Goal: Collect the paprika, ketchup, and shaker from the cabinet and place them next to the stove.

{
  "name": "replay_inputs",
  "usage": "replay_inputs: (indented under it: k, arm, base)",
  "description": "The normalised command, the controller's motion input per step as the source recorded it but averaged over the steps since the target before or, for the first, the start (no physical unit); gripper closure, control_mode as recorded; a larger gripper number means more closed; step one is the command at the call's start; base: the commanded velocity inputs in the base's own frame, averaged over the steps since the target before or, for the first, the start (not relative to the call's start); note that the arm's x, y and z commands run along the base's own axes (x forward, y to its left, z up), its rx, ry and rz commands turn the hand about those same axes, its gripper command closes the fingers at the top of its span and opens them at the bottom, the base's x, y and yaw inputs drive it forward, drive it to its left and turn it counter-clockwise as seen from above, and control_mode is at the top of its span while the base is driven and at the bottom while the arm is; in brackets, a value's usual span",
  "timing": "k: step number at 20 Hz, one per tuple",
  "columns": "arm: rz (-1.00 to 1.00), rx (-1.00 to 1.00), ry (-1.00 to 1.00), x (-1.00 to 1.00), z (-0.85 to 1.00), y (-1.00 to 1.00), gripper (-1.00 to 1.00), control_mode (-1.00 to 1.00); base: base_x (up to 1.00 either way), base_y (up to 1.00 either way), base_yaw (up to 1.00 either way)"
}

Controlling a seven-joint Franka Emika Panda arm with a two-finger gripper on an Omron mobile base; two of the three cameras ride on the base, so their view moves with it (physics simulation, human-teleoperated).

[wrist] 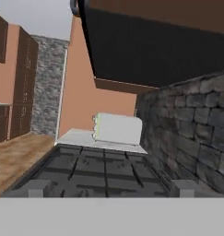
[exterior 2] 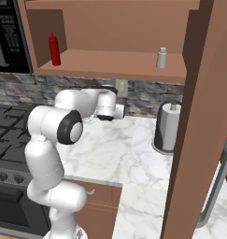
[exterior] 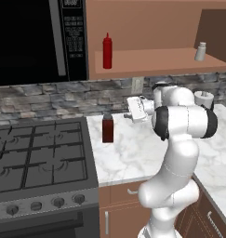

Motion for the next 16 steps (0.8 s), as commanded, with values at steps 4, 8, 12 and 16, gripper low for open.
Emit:
replay_inputs:
  k: [4, 8, 12, 16]
  arm:
    - [-0.10, 0.09, -0.14, -0.67, 0.64, -0.18, -1.00, -1.00]
    - [-0.14, 0.07, -0.14, -0.64, 0.73, -0.08, -1.00, -1.00]
    - [-0.16, 0.07, -0.05, -0.70, 0.72, -0.16, -1.00, -1.00]
    - [-0.17, 0.04, 0.00, -0.75, 0.58, -0.23, -1.00, -1.00]
  base:
    - [0.00, 0.00, 0.00]
    - [0.00, 0.00, 0.00]
    - [0.00, 0.00, 0.00]
    - [0.00, 0.00, 0.00]
